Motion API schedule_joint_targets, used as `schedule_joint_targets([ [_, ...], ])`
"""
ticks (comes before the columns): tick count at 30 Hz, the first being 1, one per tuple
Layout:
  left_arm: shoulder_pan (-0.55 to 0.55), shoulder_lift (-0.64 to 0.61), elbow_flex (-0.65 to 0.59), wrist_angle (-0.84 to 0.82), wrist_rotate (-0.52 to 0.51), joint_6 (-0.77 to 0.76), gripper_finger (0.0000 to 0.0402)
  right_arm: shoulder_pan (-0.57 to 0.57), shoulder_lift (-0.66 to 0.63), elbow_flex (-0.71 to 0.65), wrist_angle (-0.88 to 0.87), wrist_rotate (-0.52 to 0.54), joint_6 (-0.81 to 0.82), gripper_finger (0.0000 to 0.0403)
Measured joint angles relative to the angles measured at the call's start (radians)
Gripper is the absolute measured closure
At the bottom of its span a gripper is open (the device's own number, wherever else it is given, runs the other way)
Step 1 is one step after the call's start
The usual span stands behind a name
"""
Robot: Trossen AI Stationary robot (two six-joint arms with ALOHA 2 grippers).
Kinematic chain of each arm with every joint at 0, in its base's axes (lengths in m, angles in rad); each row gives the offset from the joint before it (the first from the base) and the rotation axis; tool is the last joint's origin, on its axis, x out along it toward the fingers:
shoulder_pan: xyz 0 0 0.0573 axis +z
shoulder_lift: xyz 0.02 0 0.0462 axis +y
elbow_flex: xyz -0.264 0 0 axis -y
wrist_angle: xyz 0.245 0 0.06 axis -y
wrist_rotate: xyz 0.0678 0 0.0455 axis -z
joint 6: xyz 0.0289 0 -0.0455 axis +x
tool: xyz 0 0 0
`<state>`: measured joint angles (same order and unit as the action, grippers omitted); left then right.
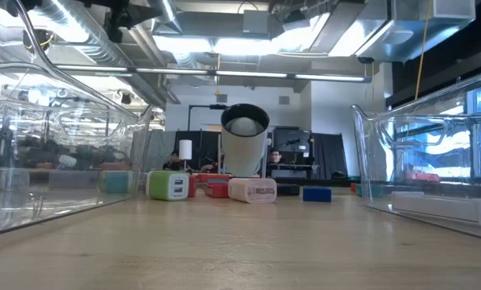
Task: Pick & Place Office items
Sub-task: Put the white timer into the right transparent bin
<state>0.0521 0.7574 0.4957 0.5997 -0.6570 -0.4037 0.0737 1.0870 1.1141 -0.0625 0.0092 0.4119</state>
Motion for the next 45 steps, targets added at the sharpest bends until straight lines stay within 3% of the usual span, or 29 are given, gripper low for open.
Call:
schedule_joint_targets([
  [3,0.0,0.0,0.0,-0.048,0.093,-0.035,0.0194,0.034,0.006,0.0,-0.047,-0.113,0.124,0.0239],
  [6,0.0,0.0,0.0,-0.092,0.139,-0.072,0.0194,0.092,0.015,0.001,-0.135,-0.162,0.258,0.0239],
  [13,0.0,0.0,0.0,-0.18,0.178,-0.184,0.0194,0.273,0.055,0.001,-0.526,-0.116,0.587,0.0239],
  [19,0.0,0.0,0.0,-0.238,0.254,-0.239,0.0194,0.381,0.161,0.001,-0.678,-0.072,0.79,0.0239],
  [24,0.0,0.0,0.0,-0.248,0.259,-0.241,0.0194,0.401,0.275,0.001,-0.686,-0.084,0.839,0.0239],
  [33,0.0,0.0,0.0,-0.247,0.259,-0.24,0.0194,0.403,0.467,0.001,-0.686,-0.229,0.863,0.0239],
  [40,0.0,0.0,0.0,-0.255,0.259,-0.239,0.0194,0.402,0.547,0.001,-0.686,-0.234,0.864,0.0235],
  [45,0.0,0.0,0.0,-0.264,0.262,-0.239,0.0194,0.402,0.562,0.0,-0.687,-0.196,0.865,0.0208],
])
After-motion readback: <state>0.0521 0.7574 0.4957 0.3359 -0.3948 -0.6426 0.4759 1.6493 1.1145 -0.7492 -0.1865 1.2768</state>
